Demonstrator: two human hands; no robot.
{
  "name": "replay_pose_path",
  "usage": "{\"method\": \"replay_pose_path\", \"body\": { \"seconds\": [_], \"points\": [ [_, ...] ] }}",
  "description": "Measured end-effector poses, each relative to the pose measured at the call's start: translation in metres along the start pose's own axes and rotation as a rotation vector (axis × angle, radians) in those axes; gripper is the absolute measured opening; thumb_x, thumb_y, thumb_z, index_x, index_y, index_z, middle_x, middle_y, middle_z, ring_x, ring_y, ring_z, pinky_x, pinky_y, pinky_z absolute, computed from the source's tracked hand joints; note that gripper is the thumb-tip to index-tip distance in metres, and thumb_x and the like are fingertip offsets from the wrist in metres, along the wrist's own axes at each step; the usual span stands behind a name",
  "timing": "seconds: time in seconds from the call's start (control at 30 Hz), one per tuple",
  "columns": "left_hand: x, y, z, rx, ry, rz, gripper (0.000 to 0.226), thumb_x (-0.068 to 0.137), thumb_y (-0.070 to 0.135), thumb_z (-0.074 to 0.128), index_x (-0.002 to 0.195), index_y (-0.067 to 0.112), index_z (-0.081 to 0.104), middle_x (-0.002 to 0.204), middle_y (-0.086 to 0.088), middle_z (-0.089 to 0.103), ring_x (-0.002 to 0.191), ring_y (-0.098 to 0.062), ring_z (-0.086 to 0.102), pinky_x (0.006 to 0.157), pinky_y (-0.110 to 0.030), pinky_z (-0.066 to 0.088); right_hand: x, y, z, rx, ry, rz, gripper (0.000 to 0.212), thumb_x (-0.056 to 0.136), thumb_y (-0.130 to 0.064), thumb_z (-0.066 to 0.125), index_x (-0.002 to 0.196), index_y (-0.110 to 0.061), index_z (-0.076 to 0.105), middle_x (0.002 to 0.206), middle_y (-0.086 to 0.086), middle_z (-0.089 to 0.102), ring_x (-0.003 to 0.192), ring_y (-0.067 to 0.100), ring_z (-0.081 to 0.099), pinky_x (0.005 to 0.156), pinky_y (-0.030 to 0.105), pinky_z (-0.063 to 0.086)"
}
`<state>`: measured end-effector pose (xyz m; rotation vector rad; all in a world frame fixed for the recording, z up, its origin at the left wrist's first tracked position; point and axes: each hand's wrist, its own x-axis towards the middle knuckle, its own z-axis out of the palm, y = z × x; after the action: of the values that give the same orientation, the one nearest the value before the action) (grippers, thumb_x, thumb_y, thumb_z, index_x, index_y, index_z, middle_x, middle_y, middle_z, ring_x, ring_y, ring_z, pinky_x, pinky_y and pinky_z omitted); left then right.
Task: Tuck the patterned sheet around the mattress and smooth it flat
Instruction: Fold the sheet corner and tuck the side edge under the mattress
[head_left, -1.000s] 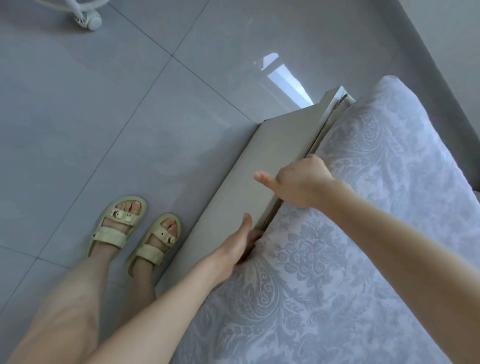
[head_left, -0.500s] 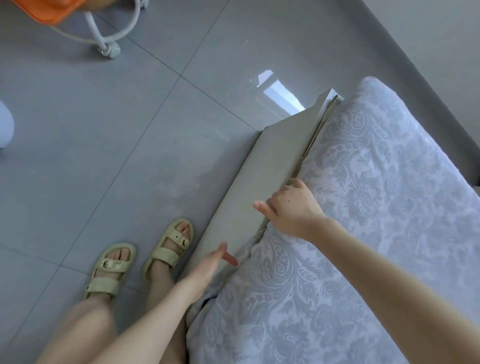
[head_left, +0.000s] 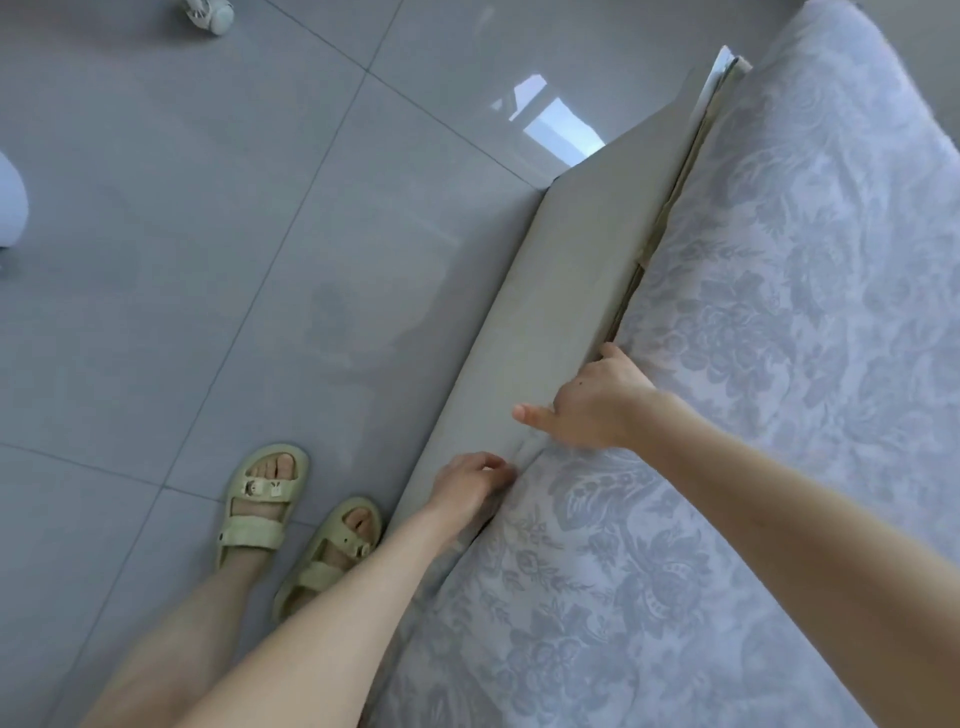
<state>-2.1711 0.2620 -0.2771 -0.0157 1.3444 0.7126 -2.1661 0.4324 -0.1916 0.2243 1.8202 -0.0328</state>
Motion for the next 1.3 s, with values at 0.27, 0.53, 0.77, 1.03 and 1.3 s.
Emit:
{"method": "replay_pose_path", "body": {
  "seconds": [0.27,0.53,0.77,1.03,1.3],
  "points": [
    [-0.031,-0.025,0.012,-0.242,0.110,0.185,0.017,0.090,0.022,0.060,0.079,0.009,0.060,0.068,0.001,0.057,0.063,-0.011,0.050,0.056,-0.020,0.041,0.007,-0.016,-0.004,0.078,-0.201,0.102,0.093,0.082,-0.077,0.003,0.131,-0.016,0.053,0.142,0.006,0.047,0.131,0.024,0.041,0.100,0.034,0.033],
    [-0.072,-0.006,0.041,-0.593,0.020,0.180,0.024,0.100,0.035,0.037,0.117,0.039,0.053,0.108,-0.004,0.068,0.102,-0.017,0.064,0.094,-0.032,0.050,-0.016,-0.011,-0.011,0.279,-0.418,0.089,0.092,0.079,-0.080,0.004,0.115,-0.024,0.067,0.130,0.002,0.058,0.117,0.020,0.050,0.104,0.035,0.028],
    [-0.036,-0.002,0.051,-0.386,-0.493,-0.179,0.071,0.087,0.072,0.010,0.135,0.034,0.046,0.136,0.001,0.054,0.122,-0.015,0.052,0.098,-0.027,0.041,-0.017,-0.006,-0.013,0.352,-0.320,0.130,0.099,0.075,-0.083,0.003,0.089,-0.015,0.074,0.096,0.002,0.066,0.094,0.018,0.060,0.092,0.033,0.039],
    [-0.044,-0.018,0.032,-0.656,-0.297,-0.173,0.080,0.089,0.069,0.008,0.109,0.019,0.067,0.111,-0.001,0.070,0.101,-0.014,0.065,0.087,-0.028,0.049,-0.039,-0.006,-0.004,0.173,0.041,0.049,0.091,0.073,-0.076,-0.007,0.068,-0.015,0.060,0.073,0.003,0.058,0.093,0.026,0.056,0.088,0.039,0.045],
    [-0.052,-0.022,0.042,-0.439,-0.357,0.007,0.072,0.078,0.078,0.021,0.123,0.036,0.059,0.124,0.008,0.064,0.116,-0.008,0.057,0.108,-0.032,0.038,-0.007,-0.010,-0.006,-0.091,-0.229,0.104,0.102,0.075,-0.082,-0.005,0.133,-0.021,0.051,0.144,0.004,0.044,0.135,0.025,0.037,0.103,0.038,0.031]
  ]
}}
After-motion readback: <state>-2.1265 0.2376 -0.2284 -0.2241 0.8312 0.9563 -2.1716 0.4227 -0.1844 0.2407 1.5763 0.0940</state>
